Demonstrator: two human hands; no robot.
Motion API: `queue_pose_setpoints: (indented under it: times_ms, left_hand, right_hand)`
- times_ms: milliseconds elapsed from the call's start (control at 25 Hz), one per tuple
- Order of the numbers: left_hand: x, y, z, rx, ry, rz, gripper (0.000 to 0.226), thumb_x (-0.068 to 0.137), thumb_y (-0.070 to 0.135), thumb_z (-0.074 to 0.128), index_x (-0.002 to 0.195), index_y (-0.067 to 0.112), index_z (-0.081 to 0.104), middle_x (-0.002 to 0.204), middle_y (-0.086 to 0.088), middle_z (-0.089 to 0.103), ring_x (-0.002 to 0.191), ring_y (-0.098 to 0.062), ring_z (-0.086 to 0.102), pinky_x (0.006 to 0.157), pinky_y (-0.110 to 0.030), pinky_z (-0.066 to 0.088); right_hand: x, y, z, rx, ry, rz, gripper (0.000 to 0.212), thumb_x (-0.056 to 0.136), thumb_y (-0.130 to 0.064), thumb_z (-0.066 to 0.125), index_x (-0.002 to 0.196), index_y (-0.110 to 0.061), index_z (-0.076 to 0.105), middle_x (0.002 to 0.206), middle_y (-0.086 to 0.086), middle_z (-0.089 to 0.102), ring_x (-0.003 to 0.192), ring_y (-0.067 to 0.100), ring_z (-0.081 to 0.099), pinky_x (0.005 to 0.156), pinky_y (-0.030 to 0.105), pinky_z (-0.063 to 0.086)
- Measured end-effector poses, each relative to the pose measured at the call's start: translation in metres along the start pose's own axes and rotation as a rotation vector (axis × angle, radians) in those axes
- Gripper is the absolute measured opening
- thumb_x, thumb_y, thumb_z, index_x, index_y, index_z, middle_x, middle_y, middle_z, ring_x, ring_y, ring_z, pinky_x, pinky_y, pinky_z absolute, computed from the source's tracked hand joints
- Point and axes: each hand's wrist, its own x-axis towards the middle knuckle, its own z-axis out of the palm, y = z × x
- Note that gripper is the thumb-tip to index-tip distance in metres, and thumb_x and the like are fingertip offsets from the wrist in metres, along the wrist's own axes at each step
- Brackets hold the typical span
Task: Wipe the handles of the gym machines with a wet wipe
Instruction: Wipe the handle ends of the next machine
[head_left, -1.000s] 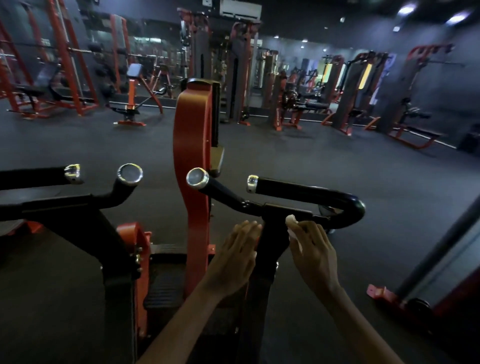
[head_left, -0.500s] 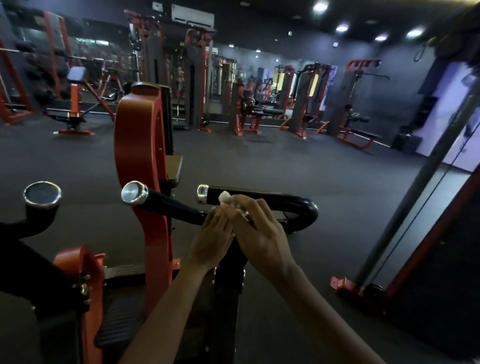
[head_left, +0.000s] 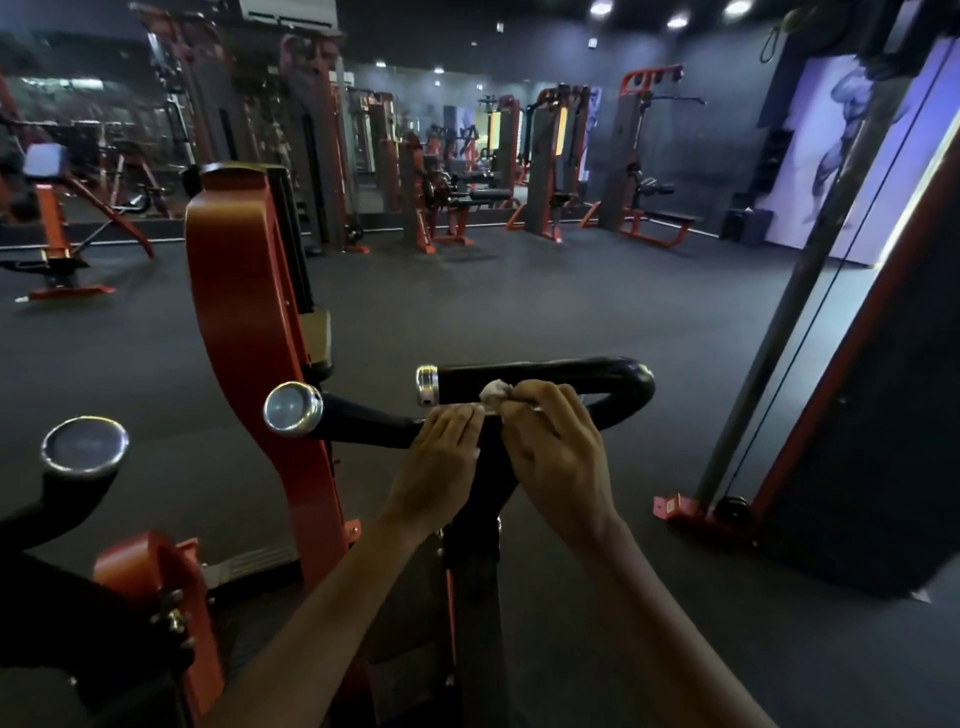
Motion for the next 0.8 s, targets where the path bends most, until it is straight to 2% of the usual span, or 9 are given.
queue_pose_setpoints:
  times_ms: [80, 160, 240, 320, 400, 480, 640, 720, 800]
  left_hand:
    - [-0.012, 0.015, -0.021, -0.078, 0.015, 0.073, 0.041, 0.093, 0.023, 0.052, 0.13, 0.004, 0.052, 0.127, -0.012, 0.057, 0.12, -0.025, 0.054, 0.101, -0.041, 0.048]
    - [-0.026, 0.03, -0.053, -0.137, 0.111, 0.196, 0.035, 0.096, 0.025, 0.047, 0.122, 0.004, 0.058, 0.12, -0.011, 0.058, 0.111, -0.023, 0.055, 0.089, -0.035, 0.051]
    - [-0.026, 0.038, -0.084, -0.088, 0.253, 0.226, 0.038, 0.095, 0.023, 0.048, 0.125, 0.001, 0.054, 0.124, -0.014, 0.052, 0.113, -0.026, 0.05, 0.096, -0.035, 0.044]
    - [-0.014, 0.034, -0.101, 0.063, 0.336, 0.124, 0.049, 0.095, 0.025, 0.045, 0.137, -0.001, 0.04, 0.138, -0.018, 0.041, 0.129, -0.031, 0.039, 0.109, -0.041, 0.033]
    - [-0.005, 0.026, -0.1, 0.185, 0.292, 0.055, 0.055, 0.095, 0.022, 0.041, 0.143, -0.004, 0.029, 0.147, -0.024, 0.034, 0.138, -0.035, 0.03, 0.112, -0.049, 0.03]
    - [-0.004, 0.018, -0.094, 0.241, 0.217, 0.074, 0.055, 0.095, 0.017, 0.038, 0.143, -0.008, 0.029, 0.147, -0.026, 0.034, 0.139, -0.038, 0.029, 0.11, -0.053, 0.035]
    - [-0.002, 0.013, -0.092, 0.329, 0.223, 0.094, 0.057, 0.091, 0.009, 0.049, 0.142, -0.009, 0.031, 0.144, -0.026, 0.039, 0.138, -0.037, 0.032, 0.112, -0.048, 0.034]
    - [0.0, 0.014, -0.092, 0.342, 0.221, 0.081, 0.056, 0.092, 0.01, 0.048, 0.143, -0.008, 0.031, 0.144, -0.024, 0.04, 0.138, -0.035, 0.032, 0.113, -0.047, 0.032]
    - [0.0, 0.013, -0.093, 0.336, 0.217, 0.072, 0.055, 0.094, 0.012, 0.046, 0.143, -0.006, 0.032, 0.144, -0.022, 0.041, 0.138, -0.034, 0.032, 0.114, -0.048, 0.029]
  right_hand:
    - [-0.005, 0.01, -0.006, -0.028, 0.019, 0.012, 0.019, 0.095, -0.015, 0.056, 0.096, -0.002, 0.07, 0.097, 0.01, 0.063, 0.081, 0.019, 0.058, 0.067, 0.024, 0.05]
    - [-0.01, 0.023, -0.014, -0.039, 0.023, 0.06, 0.013, 0.089, -0.007, 0.064, 0.1, -0.003, 0.07, 0.097, 0.01, 0.062, 0.082, 0.02, 0.058, 0.068, 0.027, 0.05]
    - [-0.011, 0.028, -0.018, -0.014, 0.057, 0.117, 0.018, 0.087, -0.003, 0.066, 0.104, -0.002, 0.07, 0.098, 0.011, 0.062, 0.086, 0.021, 0.059, 0.071, 0.028, 0.051]
    - [-0.009, 0.015, -0.011, 0.028, 0.063, 0.093, 0.022, 0.089, -0.006, 0.063, 0.109, -0.001, 0.068, 0.102, 0.013, 0.062, 0.092, 0.02, 0.059, 0.076, 0.026, 0.052]
    - [-0.006, -0.005, 0.001, 0.042, -0.003, 0.018, 0.024, 0.092, -0.011, 0.059, 0.113, -0.001, 0.066, 0.106, 0.012, 0.063, 0.094, 0.018, 0.058, 0.074, 0.023, 0.052]
    - [-0.001, -0.012, 0.008, 0.026, -0.028, -0.015, 0.022, 0.092, -0.013, 0.06, 0.111, -0.003, 0.066, 0.101, 0.01, 0.063, 0.085, 0.017, 0.056, 0.064, 0.024, 0.051]
    - [-0.002, 0.007, -0.001, 0.03, 0.023, 0.03, 0.017, 0.094, -0.015, 0.057, 0.097, -0.004, 0.069, 0.089, 0.007, 0.06, 0.075, 0.017, 0.054, 0.056, 0.029, 0.049]
    - [-0.007, 0.018, -0.007, 0.021, 0.062, 0.057, 0.007, 0.091, -0.011, 0.061, 0.087, -0.006, 0.065, 0.084, 0.009, 0.059, 0.071, 0.018, 0.053, 0.055, 0.029, 0.047]
    - [-0.011, 0.026, -0.009, 0.002, 0.085, 0.074, 0.009, 0.089, -0.008, 0.064, 0.081, -0.006, 0.062, 0.082, 0.01, 0.058, 0.069, 0.018, 0.052, 0.056, 0.027, 0.046]
